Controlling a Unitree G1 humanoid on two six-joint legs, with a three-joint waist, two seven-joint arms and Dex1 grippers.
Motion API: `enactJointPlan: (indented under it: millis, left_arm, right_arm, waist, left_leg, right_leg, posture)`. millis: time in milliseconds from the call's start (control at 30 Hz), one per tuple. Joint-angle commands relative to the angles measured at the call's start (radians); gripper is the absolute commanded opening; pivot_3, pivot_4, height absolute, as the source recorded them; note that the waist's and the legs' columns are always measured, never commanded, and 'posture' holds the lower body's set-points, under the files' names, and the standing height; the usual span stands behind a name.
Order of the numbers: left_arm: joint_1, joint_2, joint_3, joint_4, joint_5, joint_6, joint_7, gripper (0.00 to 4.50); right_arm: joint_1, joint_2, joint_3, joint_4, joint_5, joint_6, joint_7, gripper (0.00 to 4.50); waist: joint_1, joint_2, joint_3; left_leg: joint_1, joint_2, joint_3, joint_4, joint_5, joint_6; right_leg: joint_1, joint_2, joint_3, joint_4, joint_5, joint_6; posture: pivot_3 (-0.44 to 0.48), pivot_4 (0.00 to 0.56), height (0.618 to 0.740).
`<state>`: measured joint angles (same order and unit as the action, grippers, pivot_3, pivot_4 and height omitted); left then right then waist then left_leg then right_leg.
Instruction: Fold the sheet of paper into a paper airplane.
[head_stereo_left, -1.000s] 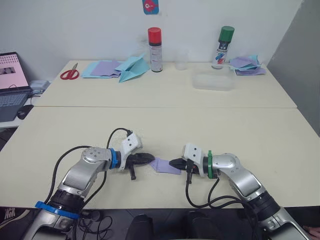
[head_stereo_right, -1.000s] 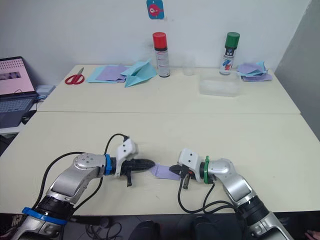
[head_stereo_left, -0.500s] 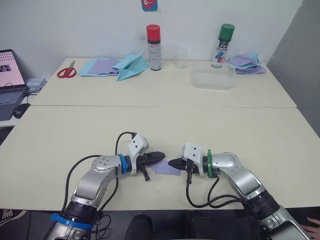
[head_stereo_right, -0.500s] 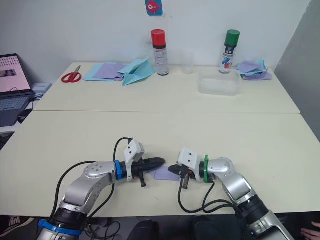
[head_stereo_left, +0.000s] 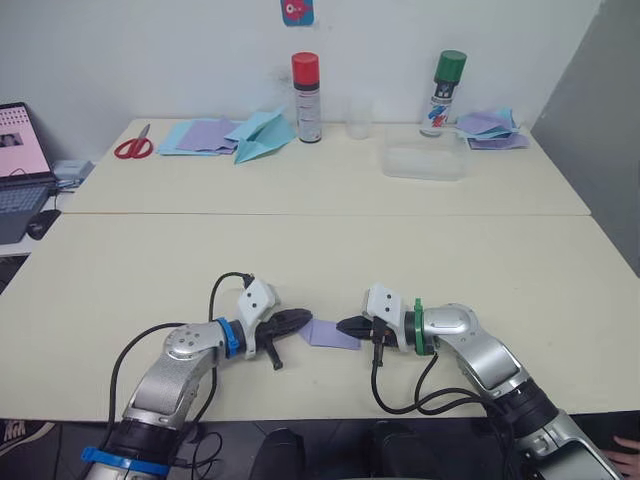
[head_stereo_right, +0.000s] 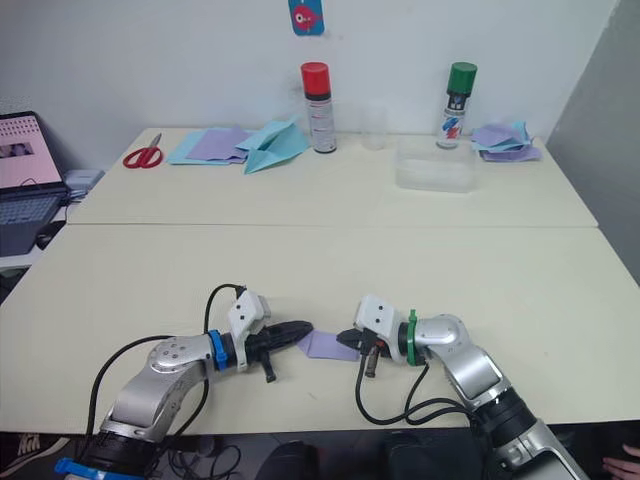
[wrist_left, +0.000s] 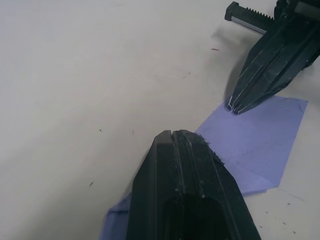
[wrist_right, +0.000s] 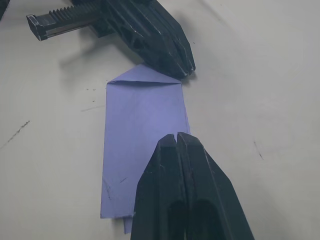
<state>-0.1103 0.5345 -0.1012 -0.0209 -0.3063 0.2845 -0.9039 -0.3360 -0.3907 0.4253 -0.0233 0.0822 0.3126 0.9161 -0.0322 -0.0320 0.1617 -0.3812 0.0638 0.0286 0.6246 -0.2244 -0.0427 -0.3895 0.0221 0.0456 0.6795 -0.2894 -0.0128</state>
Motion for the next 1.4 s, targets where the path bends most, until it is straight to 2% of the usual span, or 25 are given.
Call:
enactJointPlan:
  millis: [33,500,733,800,1133,1267,1400]
  left_arm:
    - [0.032,0.059,0.045,0.114,0.055,0.039,0.048,0.00]
    - [0.024,0.115,0.128,0.092,0.006,0.093,0.087,0.00]
    - [-0.015,0.118,0.210,-0.073,-0.116,0.128,0.032,0.00]
    - [-0.022,0.130,0.176,-0.112,-0.099,0.137,0.016,0.00]
    - [0.004,0.136,0.014,-0.118,0.022,0.104,-0.007,0.00]
    - [0.016,0.140,-0.025,-0.075,0.074,0.063,-0.012,0.00]
    - [0.000,0.112,-0.012,-0.028,0.084,0.024,0.011,0.00]
  right_arm:
    - [0.009,-0.021,0.010,0.040,-0.023,0.032,0.007,0.02]
    - [-0.002,-0.008,0.020,0.063,-0.027,0.015,0.019,0.02]
    - [-0.012,-0.001,0.019,0.083,-0.028,-0.004,0.026,0.02]
    - [-0.013,0.001,0.015,0.088,-0.027,-0.010,0.028,0.02]
    - [-0.016,0.018,-0.002,0.075,-0.013,-0.015,0.025,0.02]
    - [-0.018,0.022,-0.021,0.046,0.008,-0.019,0.025,0.02]
    - [-0.028,0.035,-0.061,-0.001,0.056,-0.037,0.026,0.02]
  waist:
    - [-0.001,0.000,0.000]
    - [-0.007,0.003,-0.002]
    - [-0.009,-0.004,0.002]
    - [-0.008,-0.005,0.003]
    - [-0.010,-0.008,0.004]
    - [-0.010,-0.008,0.004]
    - [-0.005,-0.006,0.005]
  left_leg:
    - [0.001,0.000,0.000,0.000,0.000,0.000]
    - [0.003,0.001,0.002,-0.006,0.000,0.000]
    - [0.000,0.001,0.001,-0.010,0.000,0.000]
    - [-0.001,0.001,0.001,-0.010,0.000,0.000]
    - [-0.003,0.001,0.003,-0.012,0.000,0.000]
    - [-0.003,0.000,0.003,-0.012,0.000,0.000]
    - [-0.003,0.000,0.004,-0.012,0.000,0.000]
  right_leg:
    - [0.000,0.000,0.000,0.000,0.000,0.000]
    - [-0.001,0.000,0.000,0.000,-0.001,-0.001]
    - [-0.006,0.000,-0.001,0.000,0.000,0.000]
    - [-0.006,0.000,-0.001,0.000,0.002,0.004]
    - [-0.010,0.000,0.000,0.000,0.002,0.004]
    - [-0.010,0.000,0.000,0.000,0.002,0.004]
    - [-0.010,-0.001,0.001,-0.001,0.002,0.004]
  posture:
    - [0.000,0.150,0.740]
    - [0.000,0.150,0.740]
    - [0.000,0.150,0.740]
    - [0.000,0.150,0.740]
    - [0.000,0.150,0.740]
    - [0.000,0.150,0.740]
    - [0.000,0.150,0.740]
